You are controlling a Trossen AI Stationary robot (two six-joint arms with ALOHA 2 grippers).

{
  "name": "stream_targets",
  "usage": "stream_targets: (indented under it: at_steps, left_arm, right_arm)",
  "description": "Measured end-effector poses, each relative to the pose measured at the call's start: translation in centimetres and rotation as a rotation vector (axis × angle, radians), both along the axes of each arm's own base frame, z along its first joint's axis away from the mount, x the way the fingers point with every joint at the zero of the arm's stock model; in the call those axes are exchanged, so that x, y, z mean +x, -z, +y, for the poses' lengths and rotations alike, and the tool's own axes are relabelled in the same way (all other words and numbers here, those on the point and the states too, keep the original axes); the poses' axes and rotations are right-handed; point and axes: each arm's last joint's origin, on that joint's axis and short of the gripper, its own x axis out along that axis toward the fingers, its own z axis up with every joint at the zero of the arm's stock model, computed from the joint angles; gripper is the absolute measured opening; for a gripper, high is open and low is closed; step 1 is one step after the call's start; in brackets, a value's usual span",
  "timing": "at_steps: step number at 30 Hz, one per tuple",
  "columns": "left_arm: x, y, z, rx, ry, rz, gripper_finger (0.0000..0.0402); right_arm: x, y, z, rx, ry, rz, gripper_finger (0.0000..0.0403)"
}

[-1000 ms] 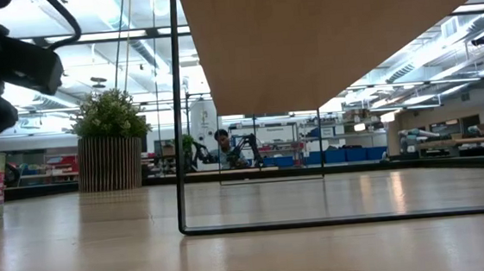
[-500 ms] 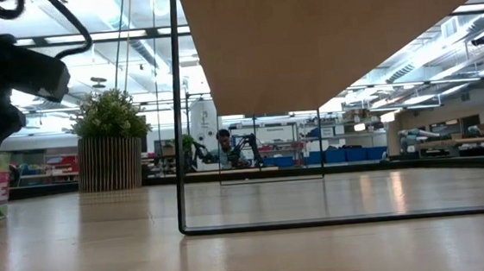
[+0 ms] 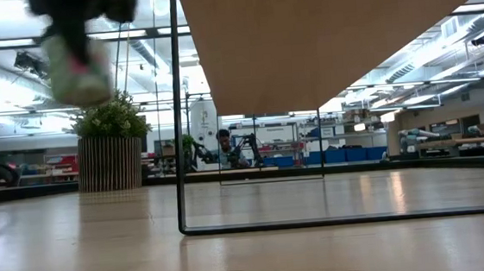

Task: Pick and place cans onto a shelf
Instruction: Put the small canned peas on the shelf

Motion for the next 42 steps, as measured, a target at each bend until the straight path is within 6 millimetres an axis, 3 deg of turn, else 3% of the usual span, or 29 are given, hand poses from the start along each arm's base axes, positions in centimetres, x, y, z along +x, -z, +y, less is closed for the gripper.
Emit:
stream_targets:
  at_steps: [6,14,20,26,36,42]
  left_arm:
    - [3.1,-4.1,1.9,-0.013,-0.04,-0.062,0.0283]
    - [8.8,-7.1,2.5,0.039,0.023,-0.045,0.0282]
    - [13.1,-7.1,2.8,0.084,0.071,-0.039,0.0282]
    - [16.0,-5.9,2.7,0.142,0.149,-0.05,0.0291]
    - [17.3,-4.6,0.9,0.179,0.276,-0.085,0.0349]
    - [17.7,-4.9,0.5,0.196,0.293,-0.138,0.0356]
  right_arm:
    - [-0.2,-1.3,-1.9,-0.018,0.07,-0.087,0.035]
    - [-0.3,-1.9,-2.6,-0.008,0.097,-0.12,0.035]
    - [-0.3,-1.9,-2.6,-0.007,0.098,-0.12,0.035]
    - [-0.3,-1.9,-2.6,0.0,0.114,-0.121,0.035]
    - [-0.2,-2.0,-2.6,0.0,0.132,-0.135,0.035]
    - [-0.2,-2.0,-2.6,0.001,0.144,-0.141,0.035]
